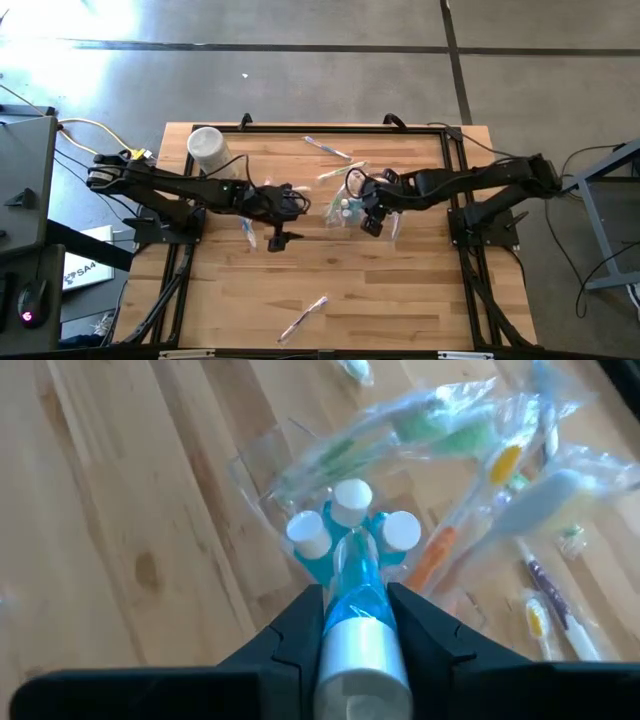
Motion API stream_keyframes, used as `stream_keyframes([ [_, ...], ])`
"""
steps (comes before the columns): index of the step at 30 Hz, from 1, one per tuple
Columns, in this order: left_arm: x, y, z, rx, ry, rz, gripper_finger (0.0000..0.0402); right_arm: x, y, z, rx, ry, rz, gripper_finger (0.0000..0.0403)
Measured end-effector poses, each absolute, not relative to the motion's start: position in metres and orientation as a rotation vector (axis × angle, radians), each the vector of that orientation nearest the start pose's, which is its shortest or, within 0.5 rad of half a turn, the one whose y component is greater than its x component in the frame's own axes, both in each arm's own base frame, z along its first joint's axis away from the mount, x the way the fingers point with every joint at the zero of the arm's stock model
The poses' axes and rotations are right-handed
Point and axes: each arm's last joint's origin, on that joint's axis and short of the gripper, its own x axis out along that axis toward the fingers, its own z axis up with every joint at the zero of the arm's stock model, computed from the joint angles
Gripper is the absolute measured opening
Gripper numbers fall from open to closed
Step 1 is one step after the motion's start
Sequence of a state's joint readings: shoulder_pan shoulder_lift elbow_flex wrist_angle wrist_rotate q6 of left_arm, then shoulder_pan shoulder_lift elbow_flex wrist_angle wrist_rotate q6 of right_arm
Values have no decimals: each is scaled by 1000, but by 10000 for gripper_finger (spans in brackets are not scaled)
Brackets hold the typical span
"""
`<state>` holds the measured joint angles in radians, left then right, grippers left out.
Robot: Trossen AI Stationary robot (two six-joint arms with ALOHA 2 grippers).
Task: Pick & Place toothbrushing station
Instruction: Put the blue mouthwash into the transparent organizer
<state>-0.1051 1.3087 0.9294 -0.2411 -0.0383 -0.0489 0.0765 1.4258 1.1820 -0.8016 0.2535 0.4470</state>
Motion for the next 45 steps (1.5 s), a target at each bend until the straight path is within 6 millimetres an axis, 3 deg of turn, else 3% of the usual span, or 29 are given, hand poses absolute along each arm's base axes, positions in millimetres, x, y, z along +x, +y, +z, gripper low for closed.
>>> stream_keyframes([
  [6,274,-28,261,-34,704,-36,319,293,5,266,256,1025,-389,85],
  [20,275,-28,261,-36,692,-37,320,317,-16,217,361,1231,-313,85],
  [45,275,-28,261,-36,692,-38,320,322,-28,213,436,1203,-309,100],
])
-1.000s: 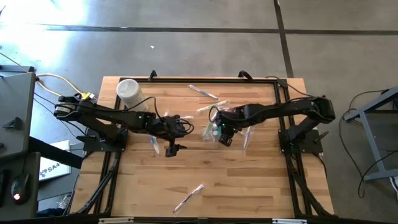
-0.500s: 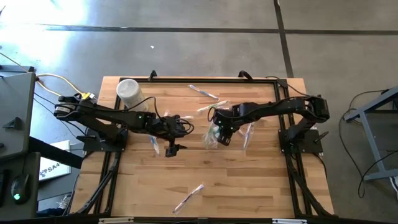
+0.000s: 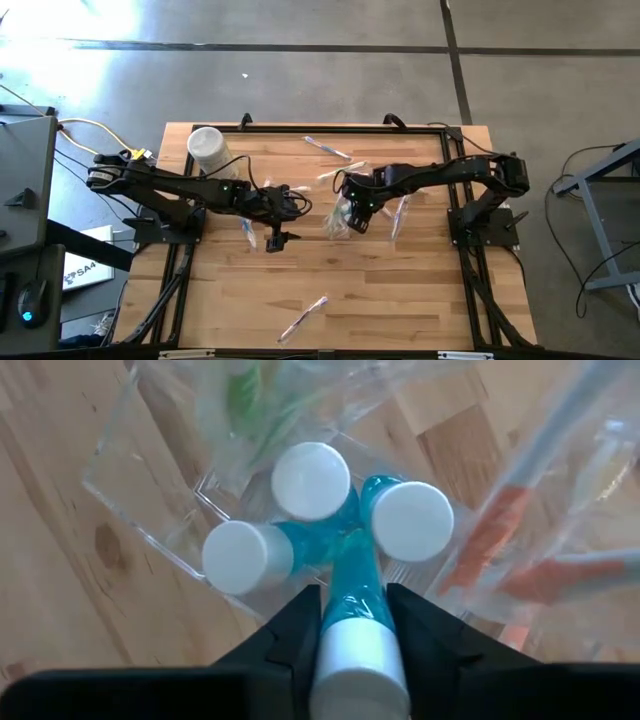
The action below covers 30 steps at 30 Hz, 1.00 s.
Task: Pick & Place toothbrushing station
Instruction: Put the blue mouthwash into the transparent organizer
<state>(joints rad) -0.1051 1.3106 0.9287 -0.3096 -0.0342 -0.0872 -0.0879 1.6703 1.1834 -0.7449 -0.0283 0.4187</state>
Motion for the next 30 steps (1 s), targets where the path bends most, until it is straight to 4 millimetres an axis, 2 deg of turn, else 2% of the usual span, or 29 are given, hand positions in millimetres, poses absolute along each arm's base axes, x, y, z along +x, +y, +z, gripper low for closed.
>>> stream_keyframes([
  [8,275,-28,261,-35,694,-38,320,324,-28,214,424,1174,-330,126],
  [20,275,-28,261,-35,697,-38,320,324,-27,218,466,1153,-300,196],
  [30,274,-28,261,-35,701,-38,320,320,-26,237,478,1134,-293,181],
])
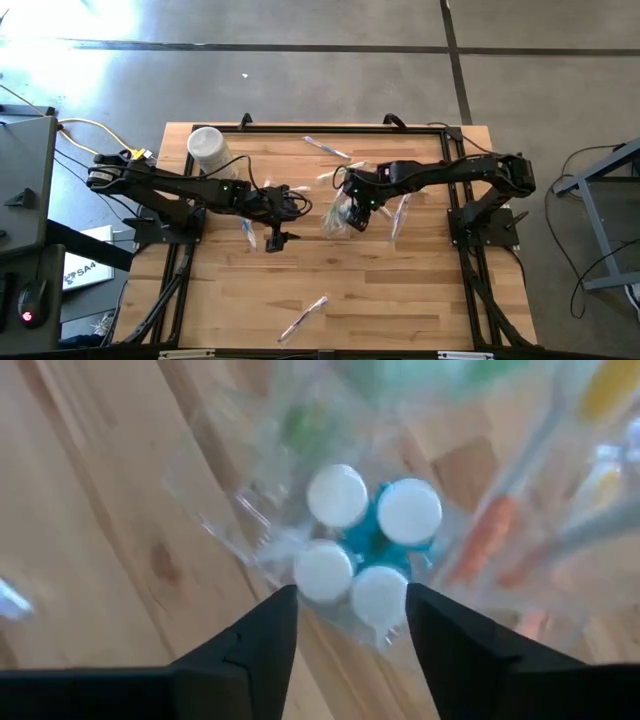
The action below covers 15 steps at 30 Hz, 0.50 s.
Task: Pick & Place toothbrushing station
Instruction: Put the blue mouthwash into the transparent organizer, then put the orange toothbrush into the transparent organizer
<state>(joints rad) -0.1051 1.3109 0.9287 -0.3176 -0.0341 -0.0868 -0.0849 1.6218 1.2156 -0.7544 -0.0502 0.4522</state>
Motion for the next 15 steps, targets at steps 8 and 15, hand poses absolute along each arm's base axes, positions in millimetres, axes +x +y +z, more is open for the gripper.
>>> stream_keyframes([
  [8,273,-29,259,-52,724,-86,320,301,-24,265,512,1096,-304,147],
  [15,272,-31,259,-100,735,-119,320,263,-21,291,568,1140,-352,114],
])
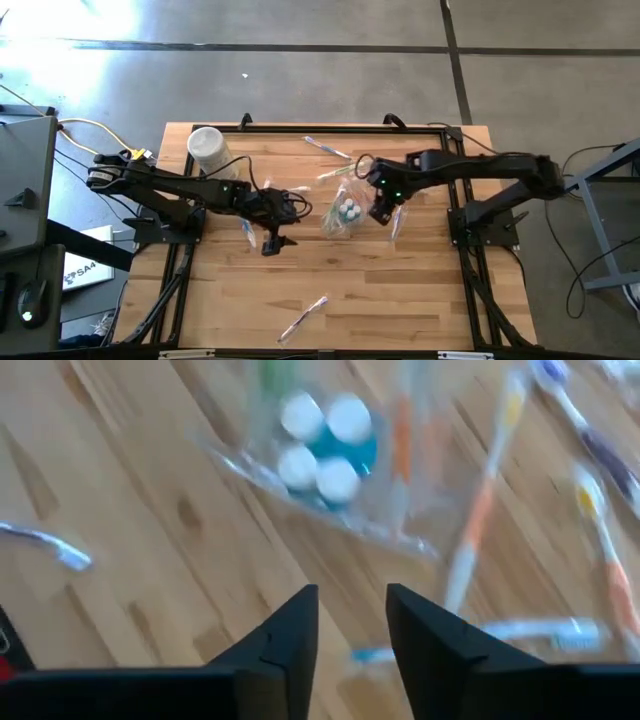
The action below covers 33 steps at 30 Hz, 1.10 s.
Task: Pick & Place toothbrushing station
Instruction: Put the orange toothbrush into the transparent organizer
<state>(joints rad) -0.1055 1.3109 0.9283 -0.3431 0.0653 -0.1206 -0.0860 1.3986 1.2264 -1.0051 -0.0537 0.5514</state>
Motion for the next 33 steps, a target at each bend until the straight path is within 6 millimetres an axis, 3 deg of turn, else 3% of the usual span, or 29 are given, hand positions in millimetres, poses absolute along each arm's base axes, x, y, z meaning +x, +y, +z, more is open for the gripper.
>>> stream_keyframes([
  [6,272,-31,259,-116,737,-113,320,231,-19,298,464,1274,-491,92],
  [15,273,-31,259,-114,735,-109,320,223,-26,294,181,1293,-681,81],
  [24,273,-31,259,-113,735,-106,320,207,-67,252,244,1427,-702,81],
  [29,273,-31,259,-113,733,-106,320,206,-85,219,352,1368,-535,81],
  [33,273,-31,259,-113,733,-106,320,206,-97,205,384,1300,-548,93],
])
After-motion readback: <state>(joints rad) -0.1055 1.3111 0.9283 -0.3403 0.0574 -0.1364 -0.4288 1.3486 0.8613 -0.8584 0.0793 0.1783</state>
